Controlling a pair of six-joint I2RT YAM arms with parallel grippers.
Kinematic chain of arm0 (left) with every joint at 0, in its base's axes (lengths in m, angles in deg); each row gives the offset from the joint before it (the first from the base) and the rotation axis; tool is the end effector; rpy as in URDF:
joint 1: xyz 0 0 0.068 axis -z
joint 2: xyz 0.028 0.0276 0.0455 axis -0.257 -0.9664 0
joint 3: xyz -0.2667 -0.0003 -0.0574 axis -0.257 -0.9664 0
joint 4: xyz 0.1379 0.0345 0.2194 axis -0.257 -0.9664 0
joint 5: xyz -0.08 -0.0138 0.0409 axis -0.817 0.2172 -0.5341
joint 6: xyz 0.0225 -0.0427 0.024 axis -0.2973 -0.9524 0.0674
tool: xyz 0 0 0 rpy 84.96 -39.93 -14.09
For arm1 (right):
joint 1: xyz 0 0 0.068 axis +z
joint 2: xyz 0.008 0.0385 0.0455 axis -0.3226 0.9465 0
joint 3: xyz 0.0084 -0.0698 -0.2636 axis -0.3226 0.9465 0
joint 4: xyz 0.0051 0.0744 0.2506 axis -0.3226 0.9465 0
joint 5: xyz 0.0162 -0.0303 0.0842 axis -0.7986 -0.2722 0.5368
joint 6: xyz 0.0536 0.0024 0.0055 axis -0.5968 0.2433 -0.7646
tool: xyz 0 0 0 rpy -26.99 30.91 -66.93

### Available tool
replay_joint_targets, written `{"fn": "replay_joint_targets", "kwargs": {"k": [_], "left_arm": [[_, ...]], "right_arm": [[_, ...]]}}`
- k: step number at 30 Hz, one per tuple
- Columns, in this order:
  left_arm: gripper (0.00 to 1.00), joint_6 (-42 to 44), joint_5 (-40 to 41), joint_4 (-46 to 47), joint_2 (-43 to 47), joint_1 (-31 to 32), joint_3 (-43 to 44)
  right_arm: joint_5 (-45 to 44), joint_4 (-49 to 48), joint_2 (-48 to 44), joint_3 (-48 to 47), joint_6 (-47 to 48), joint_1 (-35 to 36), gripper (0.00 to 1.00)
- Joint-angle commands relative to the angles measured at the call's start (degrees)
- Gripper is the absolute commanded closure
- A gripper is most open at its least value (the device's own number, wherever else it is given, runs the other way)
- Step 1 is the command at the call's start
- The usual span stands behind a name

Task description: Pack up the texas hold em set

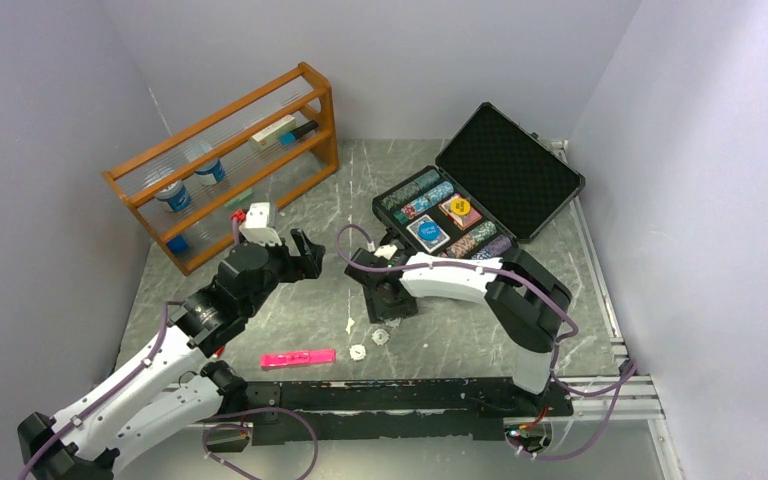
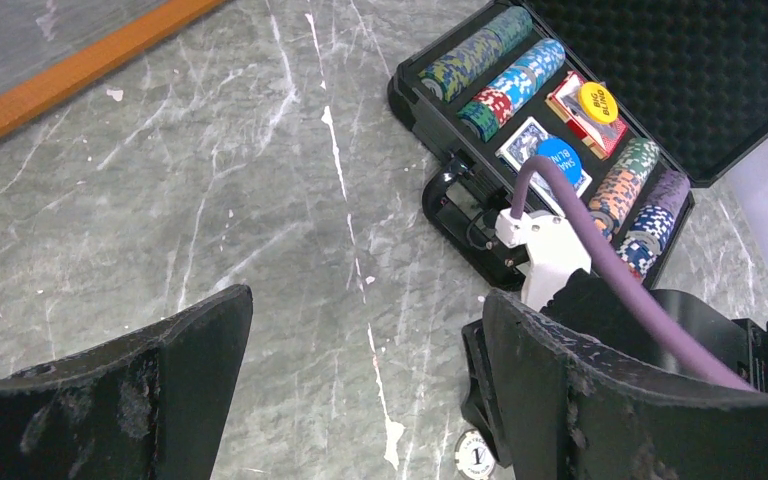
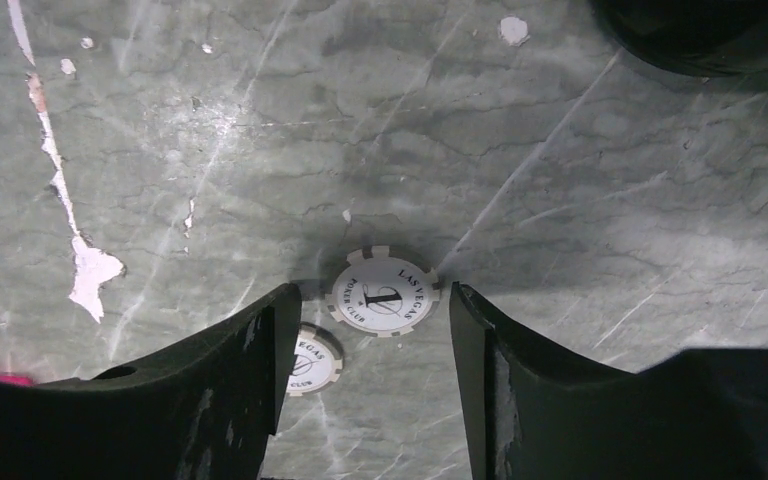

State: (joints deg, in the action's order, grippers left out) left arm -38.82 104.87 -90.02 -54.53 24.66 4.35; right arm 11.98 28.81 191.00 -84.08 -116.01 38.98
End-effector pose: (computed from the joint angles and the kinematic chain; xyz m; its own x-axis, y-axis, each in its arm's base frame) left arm 0.1418 -0.1019 0.3019 -0.3873 -0.3127 -0.8673 0.1824 0.8962 -0.4045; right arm 0.1870 0.2819 0.1625 -0.9352 -0.1869 -0.3008 -0.1928 0.9812 -0.0100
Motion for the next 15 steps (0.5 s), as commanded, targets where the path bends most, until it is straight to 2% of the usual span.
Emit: {"fn": "replay_joint_targets", "kwargs": {"k": [1, 4, 8, 15], "left_arm": [[0.10, -0.7, 0.9, 2.0, 0.4, -0.2, -0.7], [0.10, -0.7, 1.0, 1.9, 0.4, -0.2, -0.7], [0.10, -0.7, 1.3, 1.3, 0.8, -0.2, -0.5], [0.10, -0.7, 1.4, 1.7, 0.7, -0.2, -0.9]], "right_arm": [[-2.2, 2.0, 1.1, -1.8, -0.8, -0.1, 0.41], [-0.5, 0.8, 2.2, -1.1, 0.7, -0.5, 0.49], [4.2, -1.6, 3.2, 2.2, 3.0, -2.7, 0.54], [5.2, 0.0, 4.1, 3.8, 5.1, -3.1, 0.45]]}}
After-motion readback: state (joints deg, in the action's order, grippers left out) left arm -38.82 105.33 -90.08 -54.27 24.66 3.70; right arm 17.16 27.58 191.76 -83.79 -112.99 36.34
